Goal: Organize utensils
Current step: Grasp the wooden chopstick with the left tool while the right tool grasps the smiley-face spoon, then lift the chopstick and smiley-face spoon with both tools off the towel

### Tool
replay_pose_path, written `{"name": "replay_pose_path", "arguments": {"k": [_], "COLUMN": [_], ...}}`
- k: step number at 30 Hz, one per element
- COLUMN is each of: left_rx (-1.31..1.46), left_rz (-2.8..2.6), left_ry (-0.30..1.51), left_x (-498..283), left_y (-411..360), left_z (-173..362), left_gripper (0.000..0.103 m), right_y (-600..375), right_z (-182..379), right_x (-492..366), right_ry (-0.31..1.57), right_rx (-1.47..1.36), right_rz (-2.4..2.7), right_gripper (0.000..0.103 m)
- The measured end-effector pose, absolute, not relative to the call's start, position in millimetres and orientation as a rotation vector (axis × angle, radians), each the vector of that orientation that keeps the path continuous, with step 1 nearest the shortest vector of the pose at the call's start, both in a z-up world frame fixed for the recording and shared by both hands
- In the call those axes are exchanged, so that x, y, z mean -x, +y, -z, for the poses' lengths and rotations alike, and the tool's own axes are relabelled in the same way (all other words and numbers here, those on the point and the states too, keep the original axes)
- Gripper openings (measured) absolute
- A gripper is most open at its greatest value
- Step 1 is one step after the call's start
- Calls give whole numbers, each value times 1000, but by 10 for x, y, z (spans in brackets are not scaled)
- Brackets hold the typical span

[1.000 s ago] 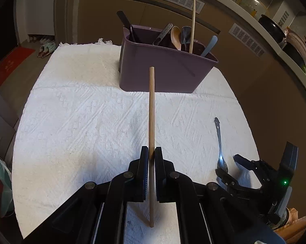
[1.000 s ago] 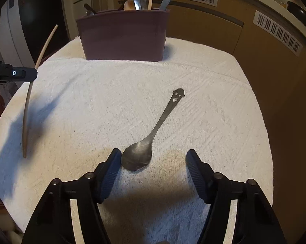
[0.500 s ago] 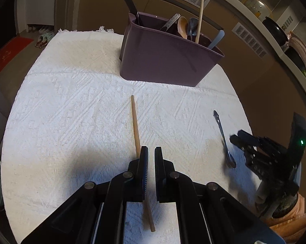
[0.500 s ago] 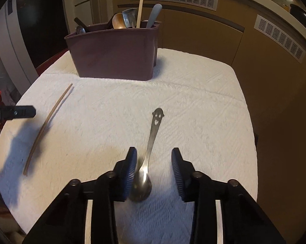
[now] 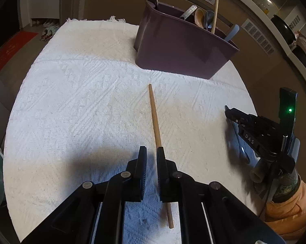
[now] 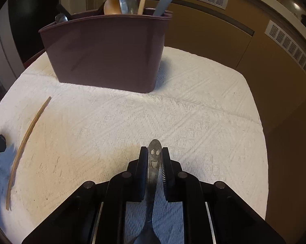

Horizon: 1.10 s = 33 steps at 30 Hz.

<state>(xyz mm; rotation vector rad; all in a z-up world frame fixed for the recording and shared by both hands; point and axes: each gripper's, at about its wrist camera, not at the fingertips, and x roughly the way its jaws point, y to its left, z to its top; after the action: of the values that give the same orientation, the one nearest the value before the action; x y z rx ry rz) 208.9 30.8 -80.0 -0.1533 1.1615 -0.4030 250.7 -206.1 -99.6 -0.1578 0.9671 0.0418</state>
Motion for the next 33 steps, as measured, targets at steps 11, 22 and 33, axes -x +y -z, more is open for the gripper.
{"name": "replay_pose_path", "arguments": {"k": [11, 22, 33], "left_rx": [35, -118, -119], "left_rz": [356, 273, 316], "left_ry": [1252, 1275, 1151], "left_x": [-2464, -2752, -2410], "left_y": [-65, -366, -305], "left_z": [962, 977, 839], "left_gripper": [20, 20, 5], "right_y": [-2224, -2274, -2404], "right_z": [725, 542, 590], "right_x": [-2093, -1825, -1827], "right_ry": [900, 841, 873], "right_rx": [57, 39, 28], "right_rz": [-120, -137, -113], "right_gripper": [13, 4, 5]}}
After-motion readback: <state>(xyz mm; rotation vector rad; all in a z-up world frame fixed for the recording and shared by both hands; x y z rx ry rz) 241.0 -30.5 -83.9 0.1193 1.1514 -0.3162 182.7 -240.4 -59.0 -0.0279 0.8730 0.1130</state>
